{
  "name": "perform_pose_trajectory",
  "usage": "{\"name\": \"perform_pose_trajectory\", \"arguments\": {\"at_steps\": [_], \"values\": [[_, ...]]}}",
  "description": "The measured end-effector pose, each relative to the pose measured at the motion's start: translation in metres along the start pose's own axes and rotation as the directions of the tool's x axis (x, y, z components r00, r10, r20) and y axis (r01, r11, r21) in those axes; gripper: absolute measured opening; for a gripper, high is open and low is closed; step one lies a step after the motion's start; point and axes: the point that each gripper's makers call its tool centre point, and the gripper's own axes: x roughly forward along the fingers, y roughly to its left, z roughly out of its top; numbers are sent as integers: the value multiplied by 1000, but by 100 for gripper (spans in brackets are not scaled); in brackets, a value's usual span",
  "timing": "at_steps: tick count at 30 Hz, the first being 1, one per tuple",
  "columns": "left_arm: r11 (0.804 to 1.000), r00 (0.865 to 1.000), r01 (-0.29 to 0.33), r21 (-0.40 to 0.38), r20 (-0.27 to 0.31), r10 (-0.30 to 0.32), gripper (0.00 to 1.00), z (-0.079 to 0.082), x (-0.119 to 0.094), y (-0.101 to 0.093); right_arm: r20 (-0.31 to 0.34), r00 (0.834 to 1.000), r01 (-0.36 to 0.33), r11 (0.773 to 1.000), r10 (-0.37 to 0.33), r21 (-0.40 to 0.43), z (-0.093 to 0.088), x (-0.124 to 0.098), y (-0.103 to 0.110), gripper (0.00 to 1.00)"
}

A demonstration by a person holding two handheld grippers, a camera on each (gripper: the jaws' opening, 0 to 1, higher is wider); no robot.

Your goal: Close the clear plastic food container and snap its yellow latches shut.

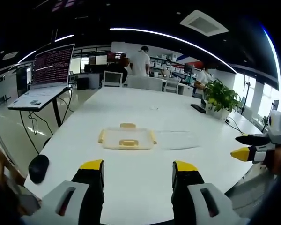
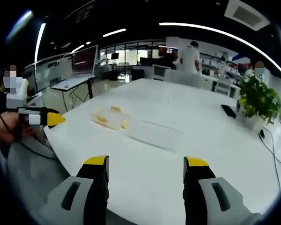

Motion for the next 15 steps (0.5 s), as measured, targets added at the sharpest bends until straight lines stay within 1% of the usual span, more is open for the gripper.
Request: {"name": "perform_pose_trajectory", "arguments": {"at_steps": [3,7,12,15], "values": [[1000,1000,18,-3,-15,-18,53,-1,4,-3,-11,1000,-12,1000,12,-5,1,3,5,61],[1000,999,16,-17,-33,-16,53,-1,10,5,-7,1000,-27,999,27,-20,10,9,10,61],[1000,999,26,-1,-41,-26,53,3,19,14,-9,997,-71,995,70,-64,23,24,17,61],[999,997,42,9,-68,-41,53,3,25,18,-29,994,-105,990,103,-92,29,36,21,61]]}}
